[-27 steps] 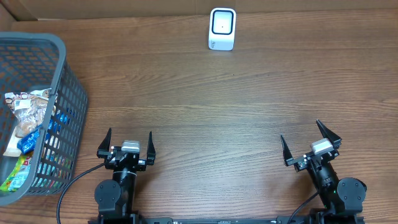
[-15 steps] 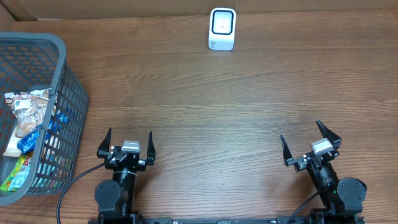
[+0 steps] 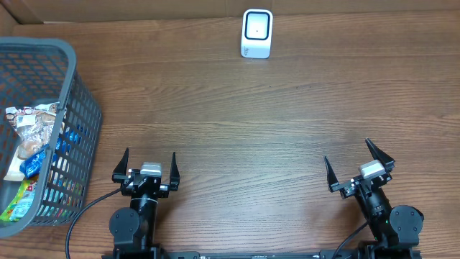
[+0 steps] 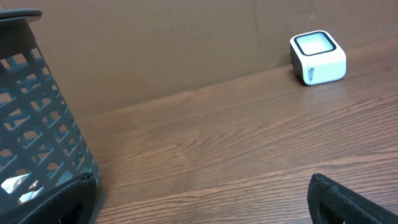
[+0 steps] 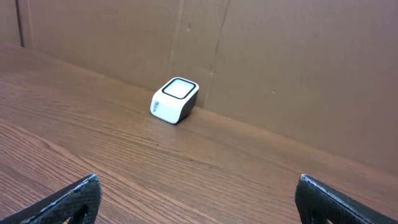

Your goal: Scan the item barcode

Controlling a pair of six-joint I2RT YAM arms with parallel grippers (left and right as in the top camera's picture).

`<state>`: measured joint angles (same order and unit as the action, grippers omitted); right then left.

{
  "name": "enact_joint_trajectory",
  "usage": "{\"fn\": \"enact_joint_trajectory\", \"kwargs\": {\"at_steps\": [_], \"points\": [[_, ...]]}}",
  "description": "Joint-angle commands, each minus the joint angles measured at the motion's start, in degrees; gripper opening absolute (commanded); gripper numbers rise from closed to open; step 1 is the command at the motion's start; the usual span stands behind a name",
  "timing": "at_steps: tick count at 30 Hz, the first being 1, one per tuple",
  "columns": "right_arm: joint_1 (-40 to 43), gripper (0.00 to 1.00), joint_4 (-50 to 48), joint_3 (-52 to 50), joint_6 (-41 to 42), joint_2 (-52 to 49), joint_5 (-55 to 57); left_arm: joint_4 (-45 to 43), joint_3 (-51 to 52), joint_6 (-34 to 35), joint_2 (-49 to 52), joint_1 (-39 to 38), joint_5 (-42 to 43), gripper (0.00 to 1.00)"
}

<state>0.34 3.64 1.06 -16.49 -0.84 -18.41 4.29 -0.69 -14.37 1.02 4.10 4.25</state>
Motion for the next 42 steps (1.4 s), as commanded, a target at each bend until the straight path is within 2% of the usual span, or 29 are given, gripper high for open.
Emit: {"fn": "enact_joint_trajectory", "kwargs": {"at_steps": [1,23,28,34,42], "points": [[0.04,1.0,-0.33,-0.59,0.46,0.68,0.59,-0.09,0.42,-0.85,-0.74,-0.22,-0.39,1.0],[0.04,1.0,-0.33,-0.59,0.44,0.68,0.59,-0.09,0.42,-0.87,-0.74,-0.22,-0.39,1.0],[0.04,1.0,-0.31,-0.59,0.02,0.68,1.88,-0.04,0.42,-3.45,-0.74,-0.22,-2.05,0.99],[0.04,1.0,-0.31,-0.59,0.07,0.68,1.86,-0.04,0.42,-3.43,-0.74,-0.22,-1.68,1.0],[0.04,1.0,-0.31,-0.59,3.39,0.68,-0.07,-0.04,0.42,-3.06,-0.74,-0.22,-1.64,1.0]]}}
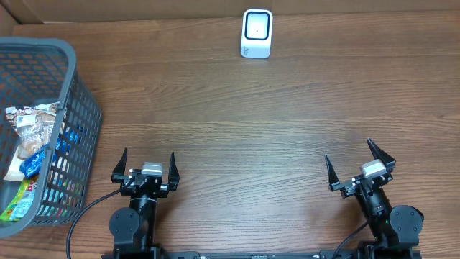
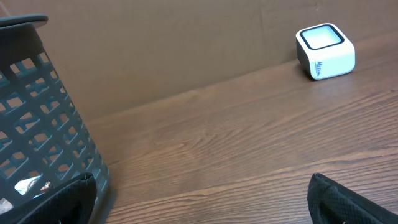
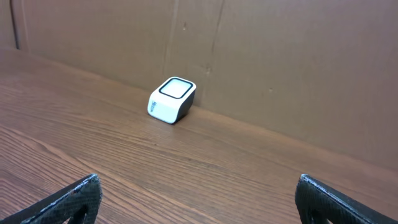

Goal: Scan the item barcode
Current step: 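Reach the left gripper into the basket toward the blue wrapper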

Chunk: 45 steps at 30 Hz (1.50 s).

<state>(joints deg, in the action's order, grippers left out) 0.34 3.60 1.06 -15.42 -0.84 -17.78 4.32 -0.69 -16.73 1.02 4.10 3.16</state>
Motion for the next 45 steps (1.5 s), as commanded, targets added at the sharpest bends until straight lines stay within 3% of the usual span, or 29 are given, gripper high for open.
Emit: {"fn": "enact_joint_trajectory", "kwargs": {"at_steps": [1,5,9,14,21,27,33,39,45], "points": [[0.04,1.0,-0.26,-0.59,3.15,0.68,-0.7,-0.04,0.42,0.68,-0.74,-0.22,-0.59,1.0],[0.04,1.0,-0.55,-0.59,5.31,0.68,-1.33,-0.11,0.42,8.87,-0.74,-0.22,0.96,1.0],[0.11,1.0,-4.94,-0.55,8.55,0.68,-5.68,0.22,-0.66,9.2,-0.7,-0.15,9.07,1.0],[0.11,1.0,-5.99,2.47,10.12,0.48,-7.72,4.68,-6.51,10.56,2.21,-0.13,9.77,1.0],[0.11,1.0,-4.15,10.8,10.1,-4.15,-8.87,11.89,-19.69,9.84,15.58,-0.15,10.95,1.0],[0.11,1.0,1.46,22.88,10.1,-14.73,-12.02,20.98,-35.91,9.51,31.56,-0.15,11.98,1.0],[0.11,1.0,14.21,42.45,9.64,-32.04,-15.91,40.28,-60.61,8.33,49.37,-0.15,11.91,1.0],[0.11,1.0,36.17,68.24,9.64,-52.78,-16.02,60.94,-86.25,6.43,65.81,-0.15,11.72,1.0],[0.09,1.0,59.56,92.63,9.66,-70.07,-17.86,67.6,-96.65,6.91,74.42,-0.15,16.37,1.0]]}}
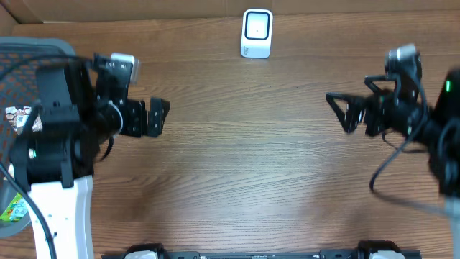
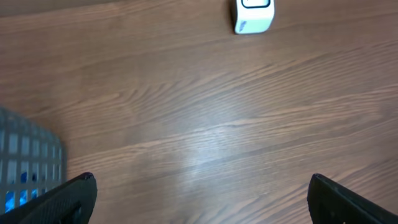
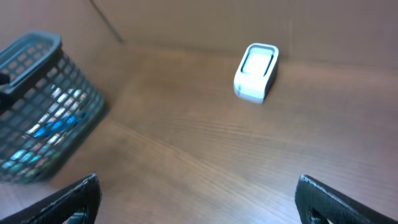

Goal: Scan the item barcode
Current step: 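Reach the left gripper into the basket toward the blue wrapper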

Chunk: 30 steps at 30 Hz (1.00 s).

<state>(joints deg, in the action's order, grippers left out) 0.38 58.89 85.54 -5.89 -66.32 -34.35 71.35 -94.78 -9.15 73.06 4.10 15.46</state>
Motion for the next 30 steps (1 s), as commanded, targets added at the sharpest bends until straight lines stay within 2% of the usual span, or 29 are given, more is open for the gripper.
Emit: {"fn": "enact_joint_trajectory", "kwargs": {"at_steps": [1,9,11,13,16,22,25,29,30], "points": [[0.04,1.0,5.92,9.9,0.15,-6.16,-1.4,0.76,-2.56,0.48,3.04,-0.15,6.14,0.99],[0.04,1.0,9.49,11.61,0.07,-11.65,-3.89,0.13,-2.56,1.99,7.78,-0.15,21.11,1.0],[0.04,1.0,8.9,11.61,-0.09,-11.87,-2.78,-1.75,-3.39,7.91,8.24,0.5,17.59,1.0],[0.04,1.0,8.33,11.61,-0.07,-11.87,-1.29,-0.76,-6.1,12.92,8.85,1.75,10.36,1.0],[0.04,1.0,7.61,11.61,-0.07,-11.87,-1.09,3.85,-13.79,17.64,10.88,5.11,-1.14,1.0],[0.04,1.0,7.41,11.61,-0.07,-11.91,-1.09,13.97,-33.03,23.26,18.36,17.38,-15.78,1.0],[0.04,1.0,7.43,11.61,-0.04,-11.91,-1.11,15.43,-37.18,24.65,22.38,25.57,-19.93,1.0],[0.04,1.0,7.93,11.61,-0.02,-11.91,-1.11,15.17,-37.27,24.94,27.26,34.47,-20.55,0.99],[0.04,1.0,8.11,11.61,-0.02,-11.93,-1.11,15.15,-37.27,25.07,28.76,36.24,-20.57,0.91]]}}
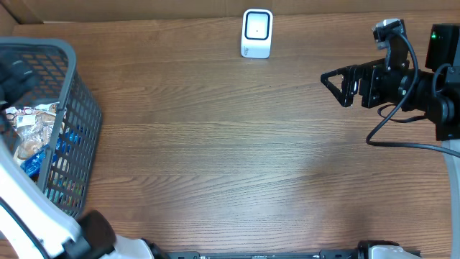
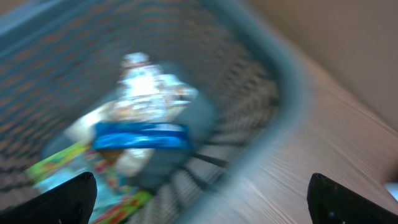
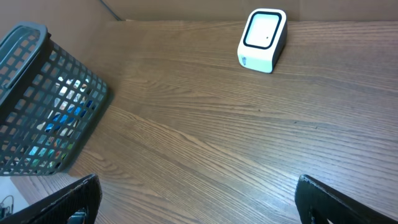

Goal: Scan the item barcode
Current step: 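Reach the left gripper into the basket toward the blue wrapper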

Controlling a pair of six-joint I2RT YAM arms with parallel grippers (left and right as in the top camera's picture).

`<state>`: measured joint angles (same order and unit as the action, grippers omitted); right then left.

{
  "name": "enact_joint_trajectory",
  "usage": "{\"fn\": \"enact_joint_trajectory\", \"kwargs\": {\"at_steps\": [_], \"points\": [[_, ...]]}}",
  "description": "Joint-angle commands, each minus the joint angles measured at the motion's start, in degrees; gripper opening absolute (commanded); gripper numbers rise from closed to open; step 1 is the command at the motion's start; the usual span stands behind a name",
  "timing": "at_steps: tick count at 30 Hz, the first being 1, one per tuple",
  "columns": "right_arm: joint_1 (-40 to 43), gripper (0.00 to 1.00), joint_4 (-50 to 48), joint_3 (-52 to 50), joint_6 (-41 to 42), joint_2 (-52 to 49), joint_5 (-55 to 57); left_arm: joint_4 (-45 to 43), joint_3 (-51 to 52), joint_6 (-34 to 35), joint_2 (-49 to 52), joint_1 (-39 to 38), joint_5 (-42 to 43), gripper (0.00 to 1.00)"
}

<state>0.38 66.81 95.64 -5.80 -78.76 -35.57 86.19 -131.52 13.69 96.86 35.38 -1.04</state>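
Observation:
The white barcode scanner (image 1: 256, 32) stands at the table's far edge, seen too as the scanner (image 3: 262, 39) in the right wrist view. Several snack packets (image 1: 27, 133) lie in the grey mesh basket (image 1: 68, 57) at the left. My left gripper (image 2: 199, 208) hangs open over the basket, above a blue packet (image 2: 140, 135); that view is blurred. My right gripper (image 1: 336, 86) is open and empty above the table's right side, to the right of the scanner and nearer than it.
The basket wall (image 3: 46, 93) rises well above the wooden table (image 1: 230, 158). A cardboard wall runs along the far edge behind the scanner. My left arm's white link (image 1: 29, 208) crosses the near left corner.
My left gripper has gone from over the table beside the basket to over the basket's packets. The right gripper has moved slightly toward the far edge and stays open.
Both grippers rested open at the near edge of the table for the first two moments. Then both were raised, the left beside the basket and the right at mid-right. Now the left hangs over the basket's contents, still empty.

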Motion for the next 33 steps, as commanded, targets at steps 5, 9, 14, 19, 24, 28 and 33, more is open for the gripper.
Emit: {"fn": "enact_joint_trajectory", "kwargs": {"at_steps": [5,9,14,19,24,28,33], "points": [[0.04,1.0,0.46,1.51,-0.13,0.52,0.11,-0.31,-0.48,1.4,12.2,8.52,-4.35,0.77],[0.04,1.0,0.59,1.51,-0.11,0.52,0.09,0.83,-0.46,-0.42,18.4,8.48,-6.12,0.76],[0.04,1.0,1.25,1.51,0.09,0.52,-0.04,1.84,-0.09,0.04,24.11,8.41,-5.95,0.78],[0.04,1.0,1.27,1.51,0.07,0.52,-0.04,6.14,1.16,4.57,28.7,7.82,-5.55,0.83],[0.04,1.0,1.16,1.51,0.07,0.52,-0.02,6.75,6.58,16.65,29.46,7.39,-10.08,0.9],[0.04,1.0,1.27,1.51,0.04,0.52,0.02,5.09,10.54,26.36,29.46,7.41,-13.16,0.91],[0.04,1.0,1.27,1.51,0.04,0.52,0.11,0.74,15.45,36.22,29.46,7.32,-12.79,0.87]]}}
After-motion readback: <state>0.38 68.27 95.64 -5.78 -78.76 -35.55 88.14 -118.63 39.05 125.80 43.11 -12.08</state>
